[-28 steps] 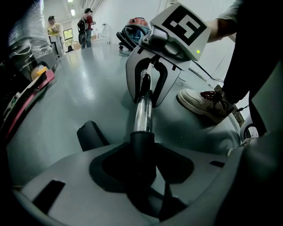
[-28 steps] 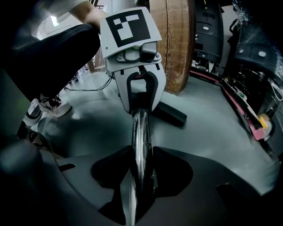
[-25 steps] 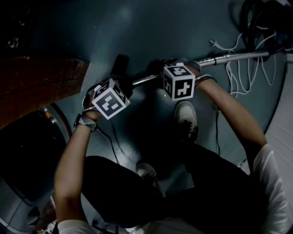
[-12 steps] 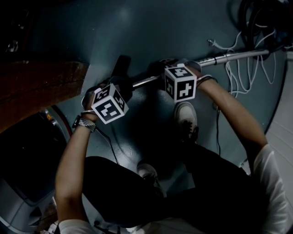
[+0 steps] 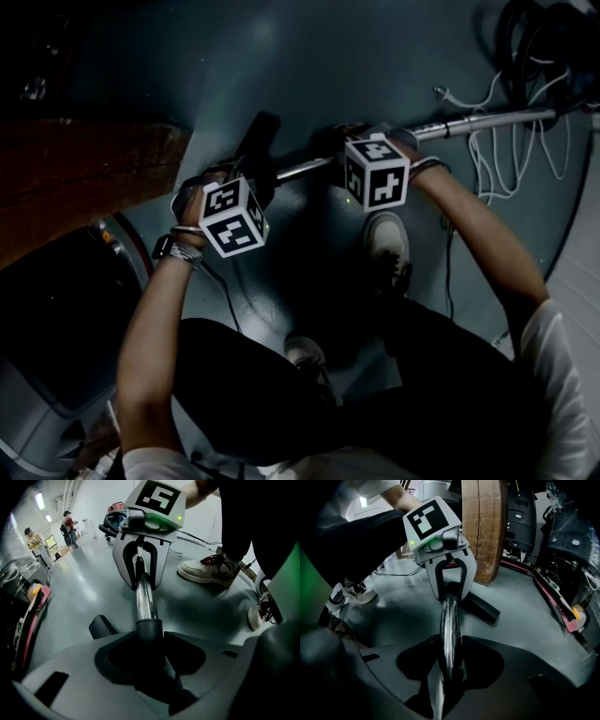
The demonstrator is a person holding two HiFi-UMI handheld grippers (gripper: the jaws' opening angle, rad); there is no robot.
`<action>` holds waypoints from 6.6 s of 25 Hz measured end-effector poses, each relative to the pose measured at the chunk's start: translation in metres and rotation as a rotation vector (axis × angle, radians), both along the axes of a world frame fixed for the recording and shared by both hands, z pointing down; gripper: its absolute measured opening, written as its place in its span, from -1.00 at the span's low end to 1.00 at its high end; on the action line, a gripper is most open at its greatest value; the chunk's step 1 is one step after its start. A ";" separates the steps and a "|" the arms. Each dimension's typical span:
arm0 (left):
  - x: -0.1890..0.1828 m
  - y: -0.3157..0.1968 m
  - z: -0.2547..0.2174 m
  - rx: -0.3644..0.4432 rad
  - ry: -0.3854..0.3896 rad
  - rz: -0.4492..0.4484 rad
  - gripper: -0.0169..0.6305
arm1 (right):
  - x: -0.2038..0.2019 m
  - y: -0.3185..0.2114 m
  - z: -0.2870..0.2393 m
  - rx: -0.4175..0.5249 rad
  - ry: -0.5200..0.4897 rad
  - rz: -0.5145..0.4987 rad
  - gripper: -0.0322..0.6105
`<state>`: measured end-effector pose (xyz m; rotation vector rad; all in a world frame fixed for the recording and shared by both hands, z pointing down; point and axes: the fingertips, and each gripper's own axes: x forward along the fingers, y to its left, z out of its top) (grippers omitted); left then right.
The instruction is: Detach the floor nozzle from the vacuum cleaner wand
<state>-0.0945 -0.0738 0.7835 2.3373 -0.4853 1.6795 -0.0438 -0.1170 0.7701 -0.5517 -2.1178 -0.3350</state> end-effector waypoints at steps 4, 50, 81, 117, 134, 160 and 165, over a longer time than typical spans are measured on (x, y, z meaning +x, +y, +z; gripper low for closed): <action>-0.004 -0.003 -0.002 0.059 -0.050 0.008 -0.38 | -0.005 -0.001 -0.005 0.008 -0.001 0.001 -0.38; -0.017 0.022 0.015 -0.116 -0.038 -0.089 -0.40 | 0.022 -0.005 0.029 0.044 0.102 -0.001 -0.38; -0.023 0.017 0.017 -0.151 0.011 -0.213 -0.28 | 0.032 -0.006 0.040 0.059 0.114 0.017 -0.37; -0.021 -0.089 -0.171 0.517 0.490 -0.429 -0.94 | -0.010 -0.090 -0.139 0.020 -0.471 0.543 -0.77; -0.048 -0.104 -0.285 0.875 0.604 -0.549 -0.94 | -0.036 -0.089 -0.247 0.041 -0.720 0.542 -0.80; -0.076 -0.104 -0.306 0.968 0.446 -0.629 -0.94 | -0.039 -0.092 -0.270 0.056 -0.755 0.558 -0.81; -0.075 -0.105 -0.303 0.961 0.432 -0.624 -0.94 | -0.039 -0.092 -0.269 0.057 -0.756 0.551 -0.81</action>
